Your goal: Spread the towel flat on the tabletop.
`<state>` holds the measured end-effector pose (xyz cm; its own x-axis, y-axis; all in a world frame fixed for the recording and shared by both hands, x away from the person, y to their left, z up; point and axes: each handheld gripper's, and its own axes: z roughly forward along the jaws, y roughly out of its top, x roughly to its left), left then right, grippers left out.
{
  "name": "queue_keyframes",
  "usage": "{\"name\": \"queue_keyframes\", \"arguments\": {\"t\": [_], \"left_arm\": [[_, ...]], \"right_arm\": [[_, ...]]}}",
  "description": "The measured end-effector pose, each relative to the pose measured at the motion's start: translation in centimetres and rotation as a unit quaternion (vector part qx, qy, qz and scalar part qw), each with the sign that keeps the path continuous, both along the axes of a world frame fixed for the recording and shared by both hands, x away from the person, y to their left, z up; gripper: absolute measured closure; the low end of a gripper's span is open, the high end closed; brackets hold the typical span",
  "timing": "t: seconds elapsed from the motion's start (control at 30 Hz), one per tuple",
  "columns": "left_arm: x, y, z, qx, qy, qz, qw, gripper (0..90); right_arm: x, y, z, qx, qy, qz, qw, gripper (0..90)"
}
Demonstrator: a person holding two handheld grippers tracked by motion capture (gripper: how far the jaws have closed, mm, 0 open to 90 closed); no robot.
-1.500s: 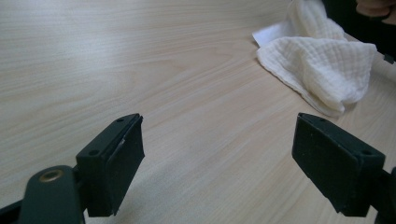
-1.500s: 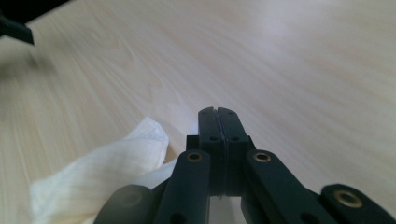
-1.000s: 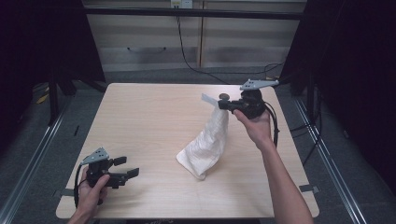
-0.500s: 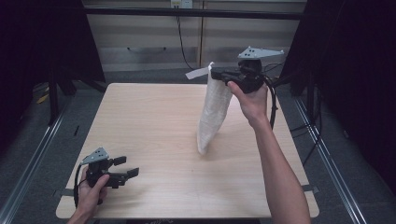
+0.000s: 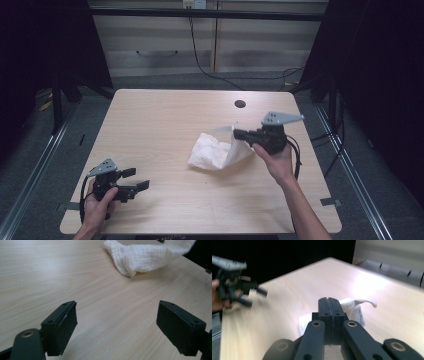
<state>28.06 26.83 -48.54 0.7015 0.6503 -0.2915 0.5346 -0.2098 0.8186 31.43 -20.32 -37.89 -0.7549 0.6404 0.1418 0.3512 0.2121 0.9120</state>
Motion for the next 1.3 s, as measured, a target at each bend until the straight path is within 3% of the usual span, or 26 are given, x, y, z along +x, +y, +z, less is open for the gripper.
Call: {"name": "queue_keyframes", "arguments": {"t": [0.1,0.13,0.17,0.23,0.3,0.33,0.37,0.43,0.5,0.6,0.63,0.7,0.83,0.93,1.0,1.1,1.17,1.3], "left_arm": [[0.0,-0.1,0.0,0.001,0.001,-0.001,1.0000,16.7],[0.0,-0.1,0.0,0.001,0.001,-0.001,1.0000,16.7],[0.0,-0.3,0.1,0.002,0.002,-0.002,1.0000,16.8],[0.2,-0.7,0.3,0.002,0.004,-0.006,1.0000,16.8],[0.3,-1.2,0.5,0.003,0.003,-0.010,0.9999,17.1],[0.5,-2.1,1.1,0.014,-0.006,-0.021,0.9997,17.6],[0.6,-2.5,1.3,0.018,-0.009,-0.025,0.9995,17.7],[1.1,-3.6,1.8,0.026,-0.013,-0.040,0.9988,17.7],[1.9,-5.2,2.3,0.035,-0.021,-0.048,0.9980,17.7],[3.4,-7.5,2.5,0.039,-0.012,-0.061,0.9973,18.1],[3.4,-7.5,2.5,0.039,-0.012,-0.061,0.9973,18.7],[4.4,-9.9,2.4,0.046,-0.005,-0.077,0.9960,20.6],[5.0,-12.4,2.0,0.054,-0.006,-0.098,0.9937,25.6],[5.1,-13.1,1.5,0.053,0.000,-0.106,0.9929,27.9],[5.2,-13.1,1.5,0.053,0.001,-0.111,0.9924,28.1],[5.2,-12.6,1.7,0.043,-0.002,-0.103,0.9937,28.5],[5.3,-11.9,1.9,0.036,-0.005,-0.095,0.9948,28.5],[5.6,-10.8,1.9,0.030,-0.003,-0.076,0.9966,28.1]], "right_arm": [[-2.7,-1.5,-3.0,0.001,0.023,-0.008,0.9997,90.0],[-2.7,-1.5,-3.0,0.001,0.023,-0.008,0.9997,90.0],[-4.8,-2.7,-5.0,-0.008,0.040,-0.015,0.9990,90.0],[-6.2,-3.6,-6.0,-0.019,0.056,-0.025,0.9979,90.0],[-6.7,-4.0,-6.3,-0.022,0.059,-0.028,0.9976,90.0],[-7.9,-4.7,-7.2,-0.038,0.075,-0.038,0.9957,90.0],[-8.1,-5.0,-7.4,-0.045,0.078,-0.040,0.9952,90.0],[-8.5,-5.6,-8.0,-0.039,0.090,-0.043,0.9942,90.0],[-8.9,-6.0,-8.8,-0.051,0.105,-0.048,0.9920,90.0],[-9.5,-6.0,-9.8,-0.068,0.122,-0.046,0.9892,89.8],[-9.5,-6.0,-9.8,-0.068,0.122,-0.046,0.9892,89.8],[-10.1,-6.1,-10.7,-0.091,0.132,-0.051,0.9858,88.7],[-10.8,-6.6,-11.1,-0.094,0.149,-0.061,0.9825,82.4],[-11.4,-7.1,-10.7,-0.090,0.145,-0.070,0.9827,73.6],[-11.7,-7.8,-10.0,-0.074,0.129,-0.080,0.9857,71.5],[-11.2,-8.9,-8.7,-0.056,0.113,-0.110,0.9858,69.3],[-10.2,-8.9,-8.7,-0.059,0.115,-0.108,0.9857,69.3],[-8.4,-8.0,-10.1,-0.085,0.134,-0.103,0.9820,61.7]]}}
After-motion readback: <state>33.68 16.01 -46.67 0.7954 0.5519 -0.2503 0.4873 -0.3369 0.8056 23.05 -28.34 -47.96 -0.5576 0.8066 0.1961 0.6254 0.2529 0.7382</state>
